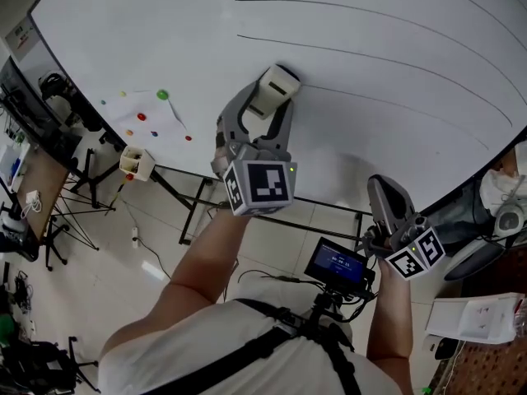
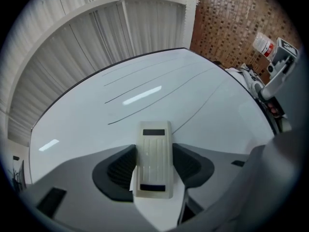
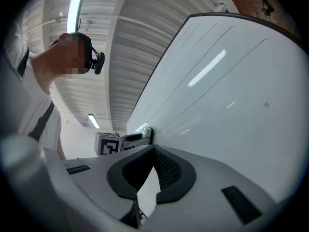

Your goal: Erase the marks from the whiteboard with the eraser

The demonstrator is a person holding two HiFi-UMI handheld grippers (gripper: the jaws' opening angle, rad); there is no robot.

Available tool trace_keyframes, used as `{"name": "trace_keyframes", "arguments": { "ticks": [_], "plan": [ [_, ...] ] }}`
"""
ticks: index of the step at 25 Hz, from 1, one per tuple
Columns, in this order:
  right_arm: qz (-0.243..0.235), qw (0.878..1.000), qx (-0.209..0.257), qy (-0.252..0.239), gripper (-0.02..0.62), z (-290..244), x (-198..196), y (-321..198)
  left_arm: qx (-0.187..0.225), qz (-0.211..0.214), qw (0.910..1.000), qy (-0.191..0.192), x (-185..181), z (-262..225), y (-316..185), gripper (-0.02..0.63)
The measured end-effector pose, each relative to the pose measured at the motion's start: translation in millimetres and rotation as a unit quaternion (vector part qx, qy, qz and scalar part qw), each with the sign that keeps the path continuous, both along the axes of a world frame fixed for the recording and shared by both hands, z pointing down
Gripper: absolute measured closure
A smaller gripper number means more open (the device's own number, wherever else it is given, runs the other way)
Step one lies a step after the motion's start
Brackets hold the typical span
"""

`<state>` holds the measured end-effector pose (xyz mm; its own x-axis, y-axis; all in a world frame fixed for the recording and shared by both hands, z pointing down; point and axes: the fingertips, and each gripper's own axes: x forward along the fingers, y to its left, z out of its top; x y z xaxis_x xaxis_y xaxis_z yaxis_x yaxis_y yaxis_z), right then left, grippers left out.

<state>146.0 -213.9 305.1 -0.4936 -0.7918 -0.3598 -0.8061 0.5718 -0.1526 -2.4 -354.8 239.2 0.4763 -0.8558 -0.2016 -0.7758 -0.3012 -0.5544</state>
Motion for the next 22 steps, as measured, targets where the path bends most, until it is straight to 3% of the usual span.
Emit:
{"name": "trace_keyframes", "arguments": {
  "ticks": [4,8,17,19,22],
  "plan": [
    [0.002,1.0,0.0,0.003,0.591,0,0,0,0.006,0.035,0.999,-0.028,24,8,11,0.348],
    [0.001,1.0,-0.001,0.004,0.591,-2,-2,2,-0.015,0.049,0.9987,-0.004,11,5,9,0.348],
    [0.006,1.0,-0.007,-0.007,0.591,4,16,10,-0.017,-0.033,0.9968,0.071,-62,7,-31,0.348],
    [0.009,1.0,-0.01,-0.012,0.591,6,23,11,-0.011,-0.035,0.9956,0.087,-60,3,-30,0.35],
    [0.013,1.0,-0.01,-0.018,0.591,7,37,15,0.015,-0.016,0.9961,0.086,-30,-7,-14,0.35]
  ]
}}
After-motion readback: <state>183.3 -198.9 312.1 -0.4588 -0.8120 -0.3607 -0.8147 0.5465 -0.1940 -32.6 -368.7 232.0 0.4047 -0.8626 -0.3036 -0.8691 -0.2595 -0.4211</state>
